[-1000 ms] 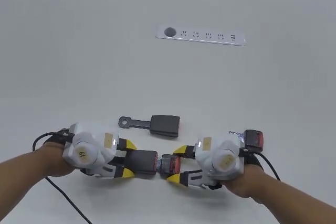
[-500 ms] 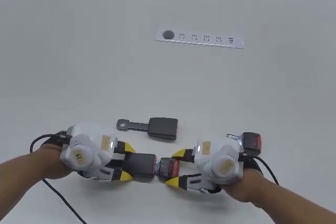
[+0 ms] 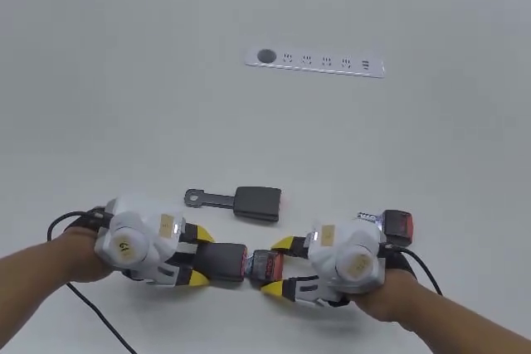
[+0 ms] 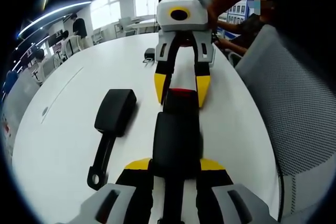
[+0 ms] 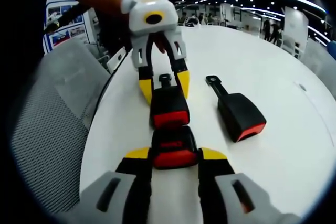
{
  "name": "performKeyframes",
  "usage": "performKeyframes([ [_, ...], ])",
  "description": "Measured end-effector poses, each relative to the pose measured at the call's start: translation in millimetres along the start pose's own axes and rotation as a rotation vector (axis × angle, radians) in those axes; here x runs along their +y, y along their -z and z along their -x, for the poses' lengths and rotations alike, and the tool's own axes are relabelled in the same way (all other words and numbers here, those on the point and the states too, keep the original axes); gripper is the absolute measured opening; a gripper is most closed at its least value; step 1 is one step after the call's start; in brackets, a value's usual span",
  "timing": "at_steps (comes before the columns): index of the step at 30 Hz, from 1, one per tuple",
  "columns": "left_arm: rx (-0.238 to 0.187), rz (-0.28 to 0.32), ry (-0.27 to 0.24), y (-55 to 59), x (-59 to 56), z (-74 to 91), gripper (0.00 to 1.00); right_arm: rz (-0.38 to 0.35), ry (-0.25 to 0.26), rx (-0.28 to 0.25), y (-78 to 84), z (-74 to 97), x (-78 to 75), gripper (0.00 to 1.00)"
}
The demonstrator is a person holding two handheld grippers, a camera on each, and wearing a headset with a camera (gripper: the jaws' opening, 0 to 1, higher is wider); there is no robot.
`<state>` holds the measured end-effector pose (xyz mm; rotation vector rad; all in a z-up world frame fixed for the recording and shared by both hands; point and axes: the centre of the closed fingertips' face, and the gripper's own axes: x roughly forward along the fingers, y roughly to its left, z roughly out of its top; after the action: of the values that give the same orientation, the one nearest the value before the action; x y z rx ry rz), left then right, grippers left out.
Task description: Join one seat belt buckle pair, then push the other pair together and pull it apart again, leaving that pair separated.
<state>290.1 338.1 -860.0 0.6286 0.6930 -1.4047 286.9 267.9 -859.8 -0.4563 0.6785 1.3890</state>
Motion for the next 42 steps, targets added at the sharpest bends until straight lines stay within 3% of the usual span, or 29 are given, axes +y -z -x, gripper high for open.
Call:
performKeyframes([
  [23,0.001,-0.001,0.007,0.0,0.5,0.1,0.32,-0.005,0.005,-0.014,-0.2,0.2,-0.2,0.33],
  [33,0.037,-0.019,0.026,-1.6,0.7,-1.1,0.33,0.007,0.015,0.006,-0.5,-0.7,0.6,0.35],
  [36,0.053,0.028,0.014,-0.7,1.5,-1.7,0.34,0.024,0.025,0.011,0.0,-1.5,1.1,0.36],
  [37,0.037,0.091,-0.013,-3.9,2.4,-3.5,0.35,0.021,0.032,0.013,0.0,-2.2,2.0,0.37],
  [38,0.016,0.164,-0.011,-8.3,-0.2,-5.3,0.39,-0.026,0.047,-0.006,-2.9,-3.4,1.8,0.39],
  [39,0.007,0.204,0.008,-11.8,-4.9,-5.9,0.48,-0.077,0.013,-0.006,-4.1,-3.1,9.1,0.48],
  [40,-0.011,0.203,0.011,-14.7,-4.7,-6.6,0.59,-0.090,0.011,-0.011,-5.6,-2.8,9.9,0.56],
  [42,0.009,0.187,0.004,-12.5,-7.3,-6.2,0.75,-0.082,0.046,-0.025,-8.2,0.3,5.6,0.69],
])
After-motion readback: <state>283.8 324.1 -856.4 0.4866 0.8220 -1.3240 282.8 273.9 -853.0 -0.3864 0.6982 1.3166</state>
